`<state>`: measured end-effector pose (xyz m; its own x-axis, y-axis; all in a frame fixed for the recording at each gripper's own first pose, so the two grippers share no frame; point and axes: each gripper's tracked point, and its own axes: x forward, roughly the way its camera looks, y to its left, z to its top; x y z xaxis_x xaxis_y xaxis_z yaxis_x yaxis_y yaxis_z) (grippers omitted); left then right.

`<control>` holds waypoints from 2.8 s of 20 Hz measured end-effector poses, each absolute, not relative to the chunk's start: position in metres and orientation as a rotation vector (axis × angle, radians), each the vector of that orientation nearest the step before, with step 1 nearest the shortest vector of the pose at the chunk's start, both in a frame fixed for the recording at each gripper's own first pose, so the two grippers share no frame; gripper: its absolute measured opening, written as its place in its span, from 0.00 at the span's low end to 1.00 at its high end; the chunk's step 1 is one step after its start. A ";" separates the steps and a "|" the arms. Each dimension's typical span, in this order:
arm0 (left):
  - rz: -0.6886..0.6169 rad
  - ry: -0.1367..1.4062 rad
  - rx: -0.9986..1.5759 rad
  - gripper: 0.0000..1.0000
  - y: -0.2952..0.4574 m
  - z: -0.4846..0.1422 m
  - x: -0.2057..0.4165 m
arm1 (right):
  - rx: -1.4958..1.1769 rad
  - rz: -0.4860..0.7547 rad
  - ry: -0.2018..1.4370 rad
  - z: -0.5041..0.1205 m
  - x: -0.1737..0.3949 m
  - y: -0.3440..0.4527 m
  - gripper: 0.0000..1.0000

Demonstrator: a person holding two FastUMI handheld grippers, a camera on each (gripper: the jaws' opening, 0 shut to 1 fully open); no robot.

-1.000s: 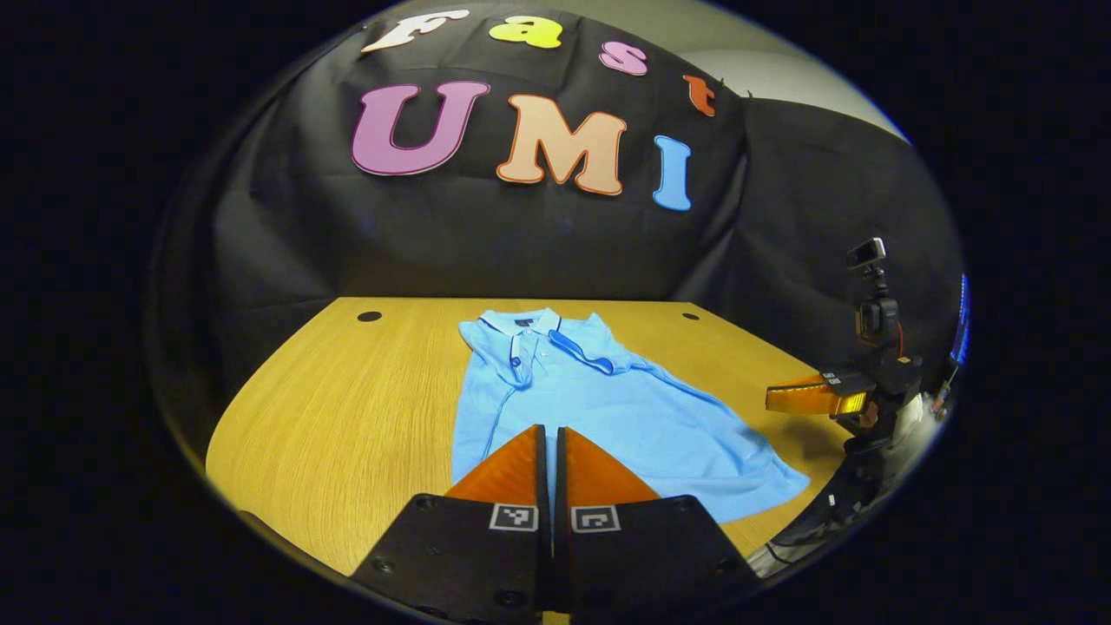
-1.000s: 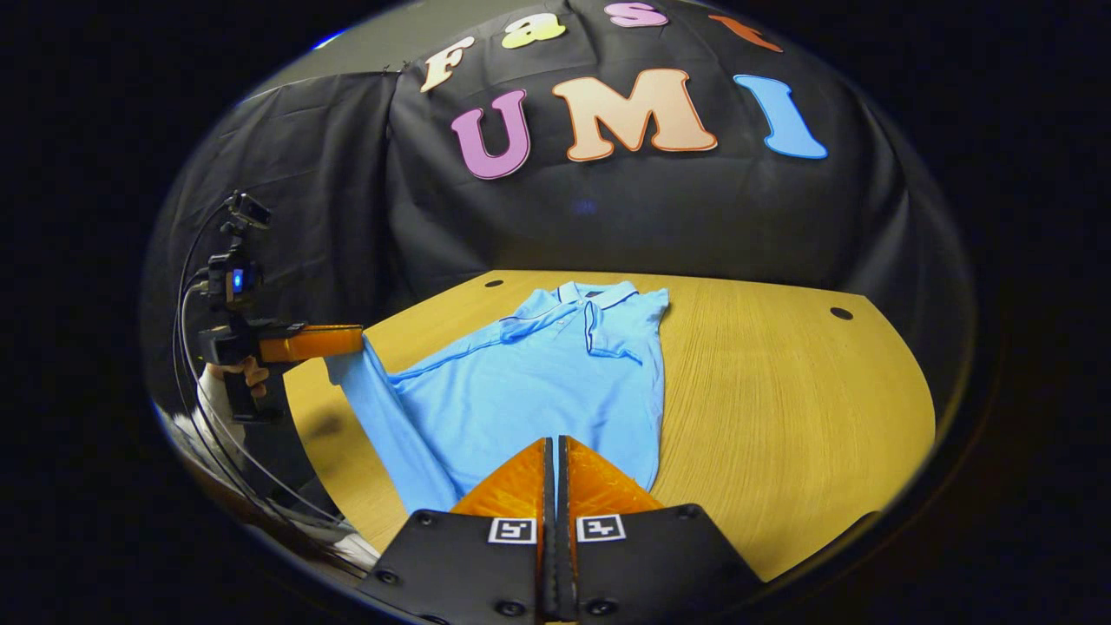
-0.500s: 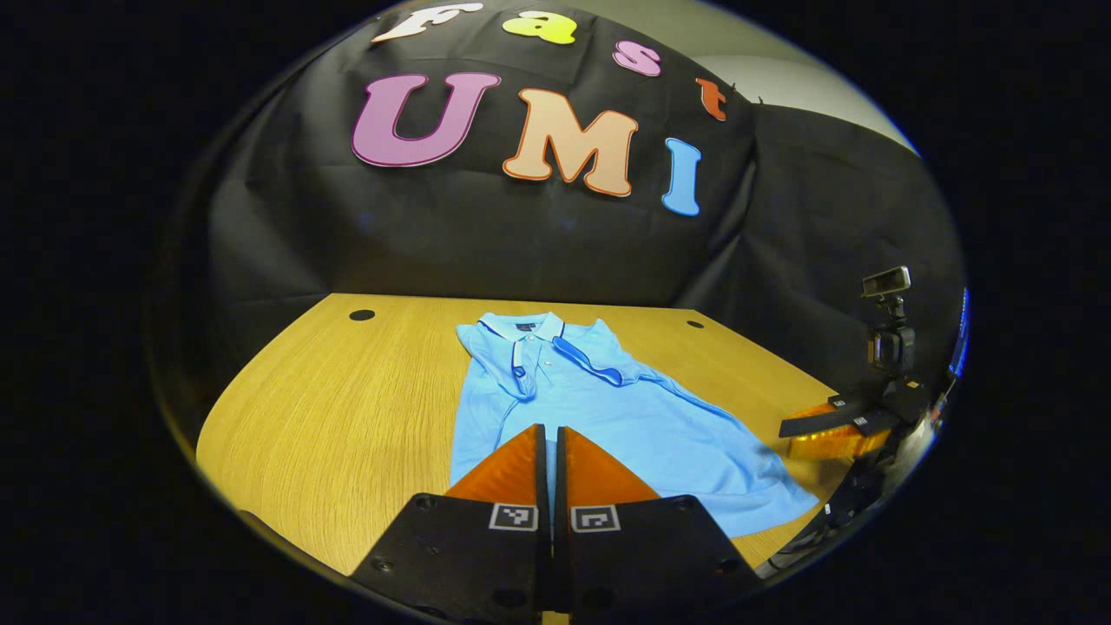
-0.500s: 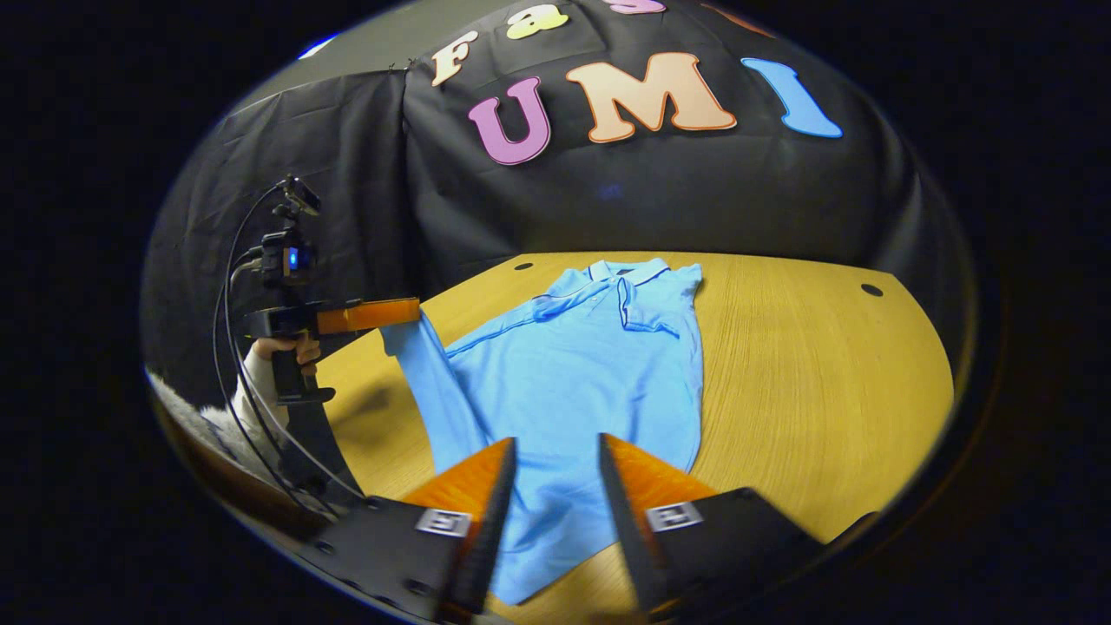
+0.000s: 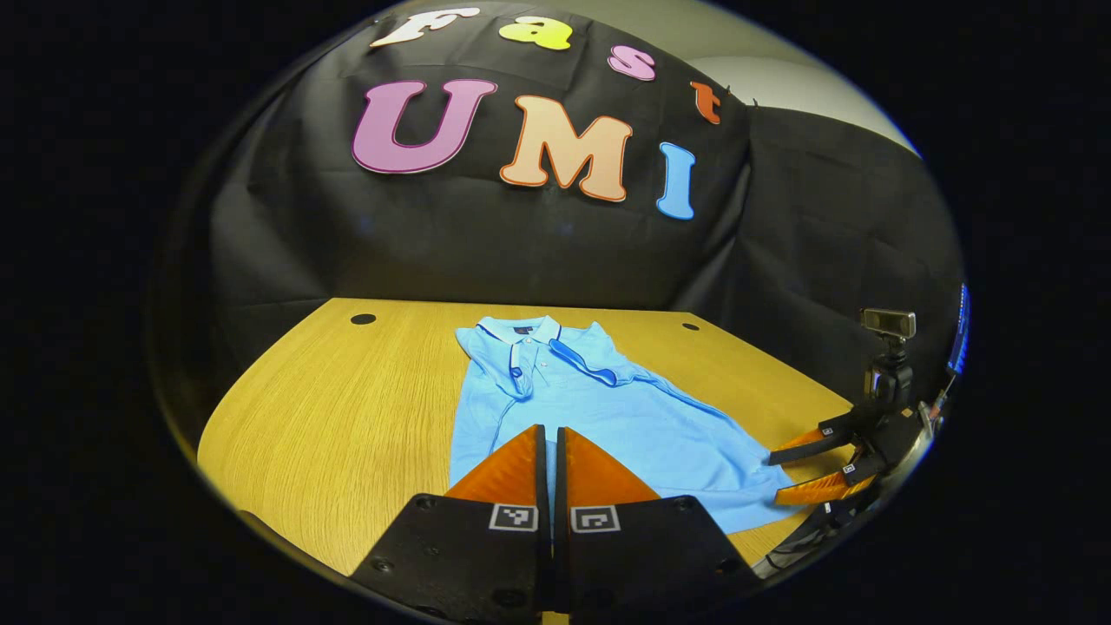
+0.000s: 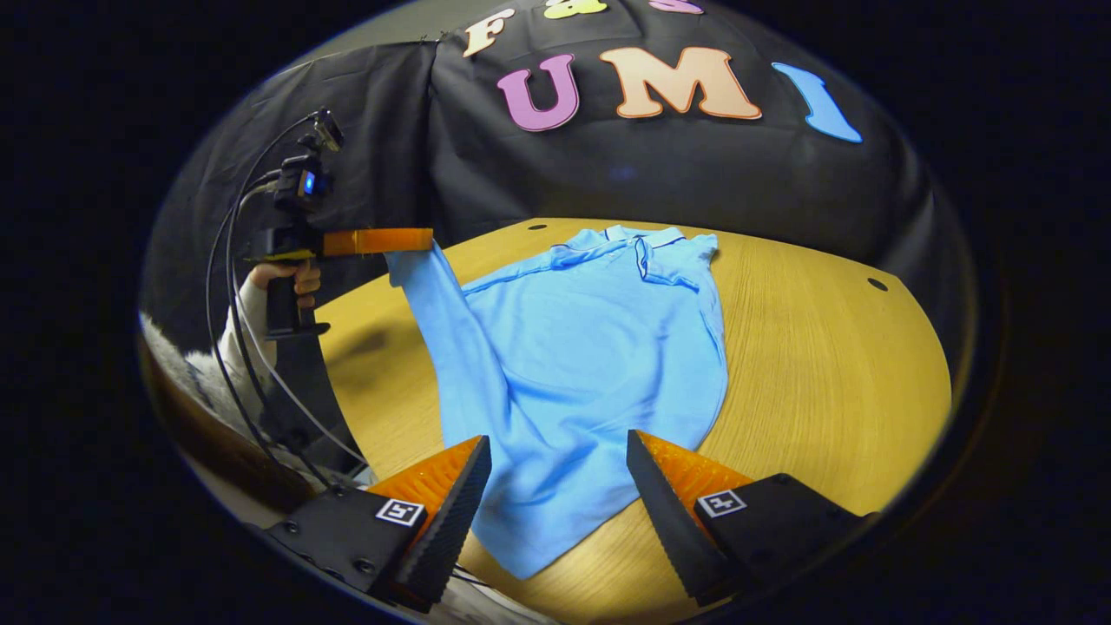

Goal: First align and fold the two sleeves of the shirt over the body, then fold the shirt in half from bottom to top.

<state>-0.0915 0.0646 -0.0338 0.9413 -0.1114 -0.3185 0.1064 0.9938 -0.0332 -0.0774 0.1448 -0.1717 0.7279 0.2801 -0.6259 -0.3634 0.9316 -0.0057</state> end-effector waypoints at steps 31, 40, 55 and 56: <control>0.018 0.271 0.020 0.00 0.104 -0.006 0.028 | -0.173 0.212 0.527 -0.105 0.118 0.122 0.03; 0.203 0.208 0.087 0.00 0.154 -0.007 0.114 | -0.029 -0.007 0.449 -0.088 0.244 0.089 0.03; 0.336 0.199 0.248 0.24 0.189 -0.031 0.179 | 0.053 -0.138 0.486 -0.137 0.304 0.055 0.21; 0.335 0.202 0.236 0.55 0.188 -0.031 0.176 | 0.057 -0.119 0.478 -0.133 0.301 0.059 0.32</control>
